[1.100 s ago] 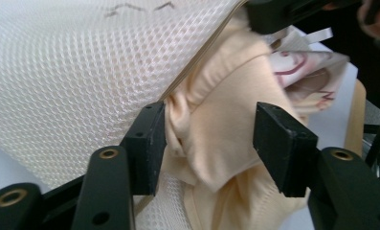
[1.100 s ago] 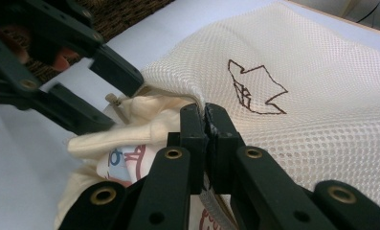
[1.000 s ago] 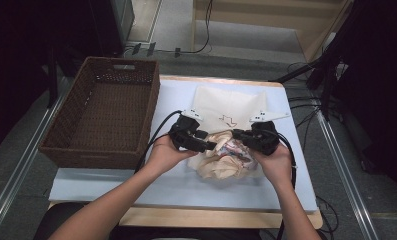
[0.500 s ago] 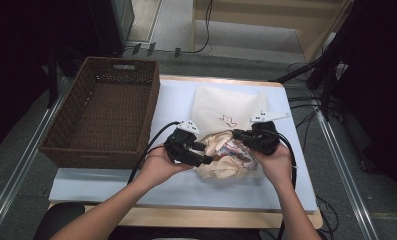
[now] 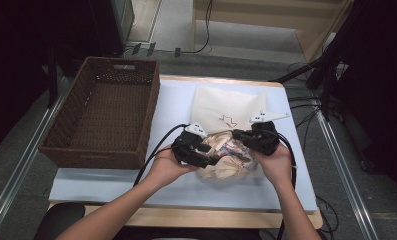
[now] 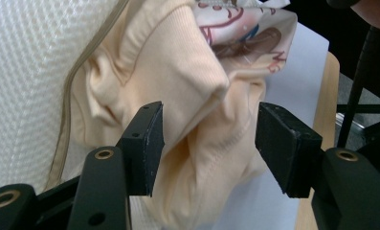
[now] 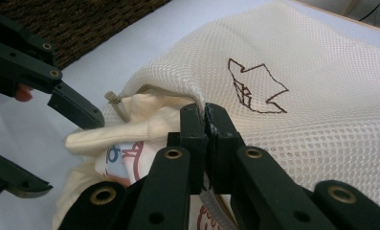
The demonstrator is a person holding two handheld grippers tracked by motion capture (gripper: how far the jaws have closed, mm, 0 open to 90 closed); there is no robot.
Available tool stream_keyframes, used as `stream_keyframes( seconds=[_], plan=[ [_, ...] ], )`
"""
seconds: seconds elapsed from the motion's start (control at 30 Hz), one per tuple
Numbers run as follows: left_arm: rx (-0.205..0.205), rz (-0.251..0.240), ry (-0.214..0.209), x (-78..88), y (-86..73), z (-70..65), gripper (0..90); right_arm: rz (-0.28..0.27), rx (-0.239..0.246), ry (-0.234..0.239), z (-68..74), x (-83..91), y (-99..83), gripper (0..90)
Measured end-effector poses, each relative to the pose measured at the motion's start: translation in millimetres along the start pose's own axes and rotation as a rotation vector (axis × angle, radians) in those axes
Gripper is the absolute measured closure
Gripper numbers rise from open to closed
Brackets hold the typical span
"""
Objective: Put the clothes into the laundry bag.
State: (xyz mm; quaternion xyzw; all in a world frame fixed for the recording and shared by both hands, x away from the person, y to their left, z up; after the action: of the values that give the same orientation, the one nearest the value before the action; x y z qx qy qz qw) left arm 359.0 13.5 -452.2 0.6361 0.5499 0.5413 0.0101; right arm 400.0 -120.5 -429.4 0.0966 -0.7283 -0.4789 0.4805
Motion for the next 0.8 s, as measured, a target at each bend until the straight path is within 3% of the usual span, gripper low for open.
stream_keyframes(
  seconds=[0.1, 0.27, 0.43, 0.53, 0.67, 0.8],
  plan=[
    [0.003, 0.008, 0.009, -6.9, 1.9, -1.3, 44.9, 0.0, 0.0, 0.0, 0.0, 0.1, -0.1, 88.5],
    [-0.029, 0.01, 0.045, -16.5, 5.5, -2.0, 49.4, 0.001, 0.0, -0.001, 0.0, 0.3, -0.2, 88.5],
    [-0.006, -0.007, 0.048, -25.4, 9.8, 3.8, 65.7, 0.0, 0.002, -0.001, 0.1, 0.6, -0.1, 88.5],
    [-0.012, -0.002, 0.05, -28.5, 11.1, 8.6, 74.1, 0.001, 0.002, -0.001, 0.2, 0.8, 0.1, 88.5],
    [-0.02, 0.002, 0.08, -34.9, 13.4, 17.4, 81.3, 0.001, 0.002, -0.001, 1.7, 1.0, 1.4, 88.5],
    [-0.025, 0.002, 0.101, -38.0, 17.5, 20.7, 82.3, -0.003, 0.004, 0.001, 2.3, 1.0, 2.2, 88.5]
  ],
)
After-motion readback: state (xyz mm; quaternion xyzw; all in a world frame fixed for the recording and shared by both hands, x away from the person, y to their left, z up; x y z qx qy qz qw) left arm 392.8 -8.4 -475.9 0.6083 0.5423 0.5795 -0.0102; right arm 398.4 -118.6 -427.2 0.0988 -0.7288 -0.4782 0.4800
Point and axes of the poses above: each handheld gripper's, and its own axes: x roughly backward along the jaws, y roughly out of its top, z roughly to its left, the point moved 8 cm from there along -x, roughly forward along the jaws, and after that the axes turned 15 degrees about x, right-handed, at the moved point
